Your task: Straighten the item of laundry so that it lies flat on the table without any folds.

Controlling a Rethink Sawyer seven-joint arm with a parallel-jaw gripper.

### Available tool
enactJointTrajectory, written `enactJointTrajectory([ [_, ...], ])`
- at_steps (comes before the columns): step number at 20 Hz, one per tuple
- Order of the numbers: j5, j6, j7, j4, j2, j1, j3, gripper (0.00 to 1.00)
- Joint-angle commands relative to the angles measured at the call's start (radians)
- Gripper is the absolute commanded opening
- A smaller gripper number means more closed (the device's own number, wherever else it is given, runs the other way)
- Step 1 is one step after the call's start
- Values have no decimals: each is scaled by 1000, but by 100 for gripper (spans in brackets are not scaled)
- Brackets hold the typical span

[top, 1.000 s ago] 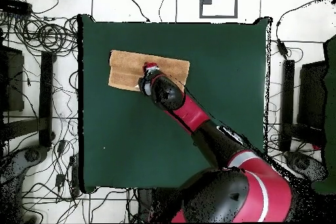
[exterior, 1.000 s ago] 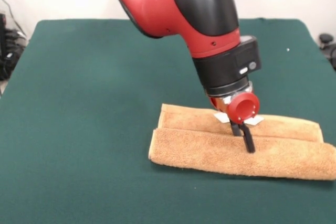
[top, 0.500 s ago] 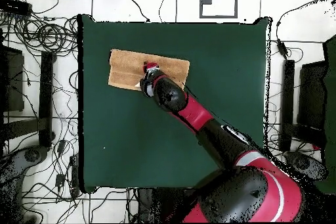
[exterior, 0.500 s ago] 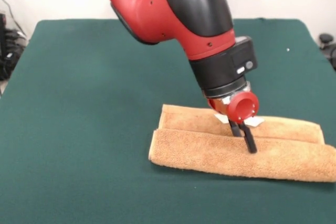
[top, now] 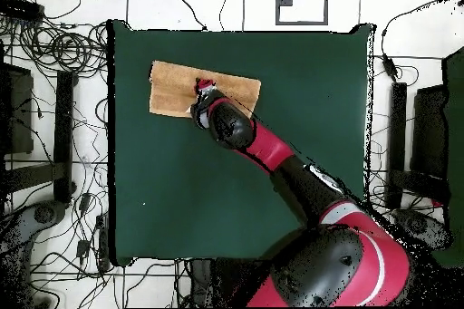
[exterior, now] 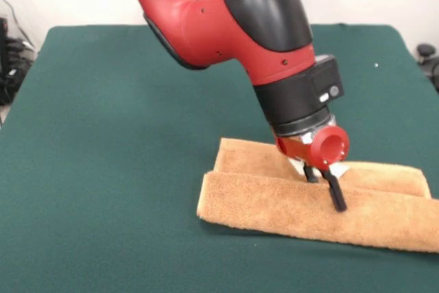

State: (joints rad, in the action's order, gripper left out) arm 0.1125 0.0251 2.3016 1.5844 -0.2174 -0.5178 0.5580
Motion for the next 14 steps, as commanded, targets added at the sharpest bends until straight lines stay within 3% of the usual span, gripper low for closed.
enactJointTrajectory([
  [1, -57, 102, 2, -353, 219, 42, 45, 100],
  [8, -159, 14, -57, -522, 308, 7, 142, 100],
  [14, -190, -29, -38, -533, 296, -3, 173, 100],
])
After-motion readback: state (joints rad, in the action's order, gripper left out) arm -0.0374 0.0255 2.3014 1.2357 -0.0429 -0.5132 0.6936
